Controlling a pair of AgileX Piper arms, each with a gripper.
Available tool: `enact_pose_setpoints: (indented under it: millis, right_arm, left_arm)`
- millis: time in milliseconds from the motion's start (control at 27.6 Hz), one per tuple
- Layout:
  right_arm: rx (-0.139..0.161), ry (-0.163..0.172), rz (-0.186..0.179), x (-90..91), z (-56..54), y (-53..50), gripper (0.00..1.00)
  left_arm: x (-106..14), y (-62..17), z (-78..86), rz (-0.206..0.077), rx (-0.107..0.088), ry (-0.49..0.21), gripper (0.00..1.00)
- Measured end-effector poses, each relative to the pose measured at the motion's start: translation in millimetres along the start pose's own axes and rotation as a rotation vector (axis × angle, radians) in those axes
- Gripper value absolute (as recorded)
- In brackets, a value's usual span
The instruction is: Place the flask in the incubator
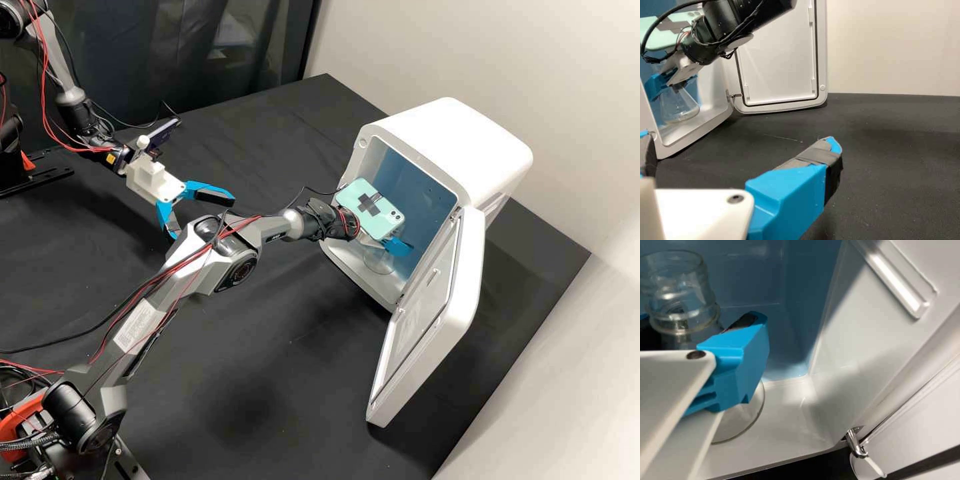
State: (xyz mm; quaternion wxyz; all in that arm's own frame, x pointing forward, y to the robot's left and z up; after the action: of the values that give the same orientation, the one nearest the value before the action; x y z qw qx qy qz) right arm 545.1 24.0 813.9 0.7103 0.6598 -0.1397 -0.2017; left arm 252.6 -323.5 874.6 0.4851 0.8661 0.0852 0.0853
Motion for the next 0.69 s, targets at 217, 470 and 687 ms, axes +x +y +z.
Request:
enact_pose_setpoints:
  millis: [217,470,687]
  right_arm:
    - [-0.002,-0.003,-0.003,0.2,1.2,-1.2,1.00]
    - [-0.004,-0.009,-0.009,0.2,3.1,-3.2,1.00]
    - [-0.004,-0.007,-0.010,-0.2,2.6,-2.8,1.00]
  left_arm:
    - [0.0,0.0,0.0,0.000,0.000,0.000,1.00]
    - [0.0,0.0,0.0,0.000,0.000,0.000,1.00]
    - [0.0,0.0,0.0,0.000,0.000,0.000,1.00]
